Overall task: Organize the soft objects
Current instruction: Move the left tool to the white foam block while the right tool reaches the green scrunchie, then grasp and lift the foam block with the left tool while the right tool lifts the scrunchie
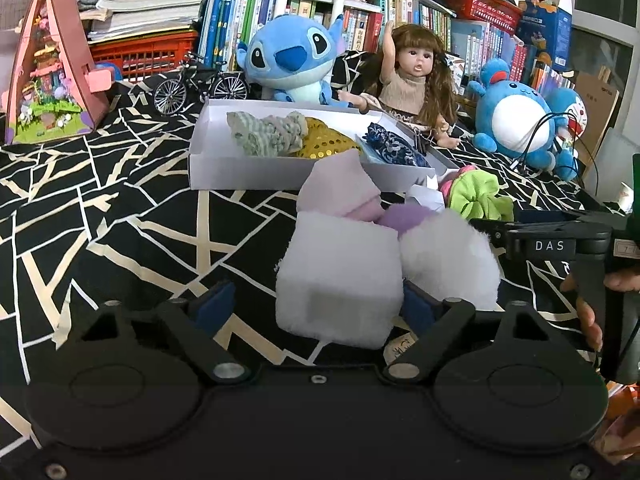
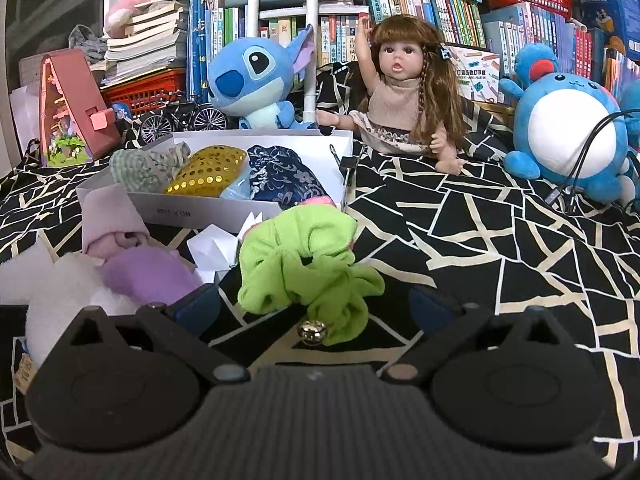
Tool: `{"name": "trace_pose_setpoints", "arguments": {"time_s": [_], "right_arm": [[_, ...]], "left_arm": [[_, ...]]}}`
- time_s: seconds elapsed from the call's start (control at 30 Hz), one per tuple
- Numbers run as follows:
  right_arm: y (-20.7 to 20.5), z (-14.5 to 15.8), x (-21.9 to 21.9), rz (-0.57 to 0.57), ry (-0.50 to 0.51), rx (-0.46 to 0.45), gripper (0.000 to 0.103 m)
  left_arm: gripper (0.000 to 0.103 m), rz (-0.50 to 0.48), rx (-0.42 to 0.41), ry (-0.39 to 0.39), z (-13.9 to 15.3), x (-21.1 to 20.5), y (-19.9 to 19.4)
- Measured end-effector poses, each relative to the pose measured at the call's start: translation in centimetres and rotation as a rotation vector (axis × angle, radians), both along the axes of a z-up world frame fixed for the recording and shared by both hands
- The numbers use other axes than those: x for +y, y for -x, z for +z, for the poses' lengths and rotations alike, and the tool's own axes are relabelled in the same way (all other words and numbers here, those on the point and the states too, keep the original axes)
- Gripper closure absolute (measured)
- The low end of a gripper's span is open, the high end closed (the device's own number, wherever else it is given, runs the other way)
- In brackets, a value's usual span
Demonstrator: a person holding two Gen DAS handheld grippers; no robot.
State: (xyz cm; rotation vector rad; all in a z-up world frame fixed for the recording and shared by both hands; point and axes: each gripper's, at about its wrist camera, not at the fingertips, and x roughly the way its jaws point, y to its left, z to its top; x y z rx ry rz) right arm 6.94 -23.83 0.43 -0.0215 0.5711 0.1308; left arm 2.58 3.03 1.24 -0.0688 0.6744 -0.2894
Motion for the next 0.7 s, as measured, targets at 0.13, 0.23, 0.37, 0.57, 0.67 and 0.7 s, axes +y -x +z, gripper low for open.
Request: {"name": "trace_pose_setpoints", "arguments": {"time_s": [0.13, 0.23, 0.37, 0.57, 0.67, 0.7], "right_arm": [[-0.08, -0.08, -0.06, -0.003, -0.002, 0.003, 0.0], [-0.13, -0.05, -0.12, -0.004, -0.005, 0.003, 0.0], [-0.21, 0.0, -0.15, 0.001, -0.014, 0.006, 0.0], [-0.24, 0.19, -0.15, -0.001, -0.028, -0.01, 0.0], [-0.28, 0.27, -0.14, -0.009, -0.028, -0.019, 0.0], [-0.33, 0.25, -0.19, -0.012, -0.027, -0.02, 0.0]], "left_arm": [[0.024, -0.002, 0.006, 0.01, -0.05, 0.12, 0.04], [0.027, -0.004, 0.003, 0.008, -0.03, 0.12, 0.08], [0.032, -0.007, 0.0, 0.012, 0.16, 0.06, 0.12], [0.039, -0.01, -0.003, 0.022, 0.48, -0.02, 0.07], [0.043, -0.011, -0.007, 0.026, 0.63, 0.03, 0.12], [0.045, -0.011, -0.009, 0.028, 0.68, 0.06, 0.16]]}}
